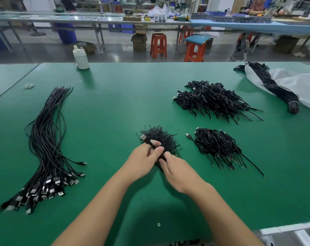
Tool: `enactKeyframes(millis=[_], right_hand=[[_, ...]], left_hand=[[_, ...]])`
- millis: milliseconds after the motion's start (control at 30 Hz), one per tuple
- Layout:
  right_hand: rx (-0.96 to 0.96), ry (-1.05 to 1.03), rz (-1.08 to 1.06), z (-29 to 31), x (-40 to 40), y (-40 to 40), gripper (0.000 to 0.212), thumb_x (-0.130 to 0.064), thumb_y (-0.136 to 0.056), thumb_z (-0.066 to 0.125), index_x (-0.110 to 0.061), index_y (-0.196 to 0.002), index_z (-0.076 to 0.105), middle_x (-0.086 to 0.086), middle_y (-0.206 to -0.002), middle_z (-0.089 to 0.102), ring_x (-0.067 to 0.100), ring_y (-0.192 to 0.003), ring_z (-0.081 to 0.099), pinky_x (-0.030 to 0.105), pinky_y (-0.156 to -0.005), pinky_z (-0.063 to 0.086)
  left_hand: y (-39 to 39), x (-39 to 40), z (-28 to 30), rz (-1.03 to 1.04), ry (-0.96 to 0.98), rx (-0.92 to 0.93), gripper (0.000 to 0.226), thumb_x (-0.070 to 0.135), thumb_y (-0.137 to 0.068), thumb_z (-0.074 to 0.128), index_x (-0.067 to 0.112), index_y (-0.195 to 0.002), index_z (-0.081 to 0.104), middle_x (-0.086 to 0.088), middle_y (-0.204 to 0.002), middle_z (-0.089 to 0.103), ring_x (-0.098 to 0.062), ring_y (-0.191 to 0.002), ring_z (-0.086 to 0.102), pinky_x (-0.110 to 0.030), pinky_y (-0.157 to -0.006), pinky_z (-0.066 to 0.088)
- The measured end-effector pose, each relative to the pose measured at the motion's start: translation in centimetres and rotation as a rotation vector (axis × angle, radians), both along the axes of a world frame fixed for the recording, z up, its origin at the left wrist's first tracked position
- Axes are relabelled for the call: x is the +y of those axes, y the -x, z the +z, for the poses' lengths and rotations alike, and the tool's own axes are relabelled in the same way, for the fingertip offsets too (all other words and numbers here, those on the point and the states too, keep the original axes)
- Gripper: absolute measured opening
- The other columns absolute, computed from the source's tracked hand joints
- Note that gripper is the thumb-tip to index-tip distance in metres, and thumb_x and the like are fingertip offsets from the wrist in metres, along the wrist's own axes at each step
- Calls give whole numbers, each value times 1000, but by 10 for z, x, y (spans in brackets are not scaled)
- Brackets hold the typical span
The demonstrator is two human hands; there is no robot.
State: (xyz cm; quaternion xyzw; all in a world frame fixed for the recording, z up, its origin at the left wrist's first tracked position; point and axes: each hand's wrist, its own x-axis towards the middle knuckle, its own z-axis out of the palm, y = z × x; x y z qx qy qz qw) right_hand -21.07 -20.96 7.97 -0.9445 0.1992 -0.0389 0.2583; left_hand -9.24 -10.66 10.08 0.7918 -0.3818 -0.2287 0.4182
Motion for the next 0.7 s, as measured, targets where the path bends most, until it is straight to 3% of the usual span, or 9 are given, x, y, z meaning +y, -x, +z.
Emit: enactKeyframes(millis=[67, 167, 300, 400, 500, 633, 700], right_hand=[[-1, -9, 15, 1, 0, 1, 26, -38, -105, 29, -18, -104, 46, 8, -97, 63, 31, -86, 60, 46, -78, 48], [12, -52, 34, 1, 3, 1, 30, -36, -105, 29, -18, -118, 49, 8, -107, 64, 29, -94, 61, 45, -85, 49], [-5, -177, 40, 4, 5, -3, 25, -24, -102, 42, -17, -124, 51, 2, -103, 63, 26, -88, 63, 39, -83, 51], [-57, -293, -34, 7, 8, -6, 27, -21, -102, 42, -18, -129, 47, 3, -111, 62, 22, -78, 65, 36, -80, 53], [-55, -193, -97, 3, 12, -6, 27, -26, -105, 33, -15, -127, 45, 9, -123, 58, 30, -106, 58, 43, -92, 46], [-53, -15, -152, 3, 6, -4, 24, -30, -106, 30, -13, -107, 48, 10, -108, 62, 35, -98, 59, 43, -81, 45], [-42, -2, -164, 1, -2, 1, 23, -32, -106, 30, -16, -99, 45, 10, -101, 64, 35, -92, 59, 44, -77, 46]], left_hand=[[-7, 1, 2, -63, -26, -37, 25, 37, -97, 57, 14, -94, 65, -1, -65, 55, -17, -63, 51, -37, -67, 44], [-14, 2, 4, -90, -97, -126, 34, 41, -94, 60, 9, -82, 65, 10, -52, 40, -7, -49, 36, -26, -51, 29], [-13, -1, 4, -81, -129, -234, 31, 33, -93, 61, 12, -70, 58, 9, -49, 39, -6, -44, 37, -20, -46, 28], [-11, -8, 5, -55, -136, -274, 29, 33, -94, 58, 9, -78, 62, 8, -55, 44, -6, -49, 39, -19, -47, 29], [-10, -17, 7, -16, -129, -266, 34, 31, -93, 58, 10, -68, 55, 6, -55, 45, -7, -50, 39, -19, -46, 29], [-8, -24, 7, -38, -71, -85, 39, 26, -94, 59, 19, -57, 49, 10, -43, 42, -5, -41, 34, -23, -47, 28], [-7, -22, 7, -133, 37, 167, 25, 16, -98, 56, 21, -74, 60, 8, -52, 54, -12, -46, 41, -24, -49, 36]])
